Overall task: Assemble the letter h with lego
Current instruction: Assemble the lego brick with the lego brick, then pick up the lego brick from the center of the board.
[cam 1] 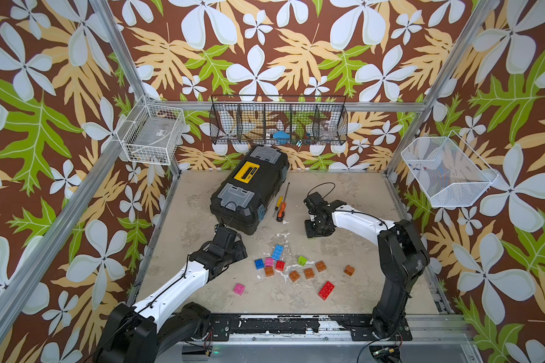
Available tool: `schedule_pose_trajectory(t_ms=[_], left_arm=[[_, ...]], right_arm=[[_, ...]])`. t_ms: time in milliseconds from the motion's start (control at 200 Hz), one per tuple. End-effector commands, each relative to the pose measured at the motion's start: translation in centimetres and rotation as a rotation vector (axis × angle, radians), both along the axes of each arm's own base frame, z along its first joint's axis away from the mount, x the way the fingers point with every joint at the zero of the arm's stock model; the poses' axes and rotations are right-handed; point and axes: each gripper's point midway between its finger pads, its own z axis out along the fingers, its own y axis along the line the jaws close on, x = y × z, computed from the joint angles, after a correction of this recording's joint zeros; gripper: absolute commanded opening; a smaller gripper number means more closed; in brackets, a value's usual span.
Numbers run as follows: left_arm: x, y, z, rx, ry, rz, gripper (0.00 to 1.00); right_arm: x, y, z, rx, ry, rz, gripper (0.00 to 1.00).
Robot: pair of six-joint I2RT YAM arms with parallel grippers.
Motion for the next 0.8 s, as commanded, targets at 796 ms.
schedule_pose_trajectory(t_ms=[796], left_arm=[[0.2,-1.6,0.0,-0.041,0.001,-0.088,0.85]], right_arm=[[-13.1,-1.8,-1.0,0.083,0.042,0.157,0.55]])
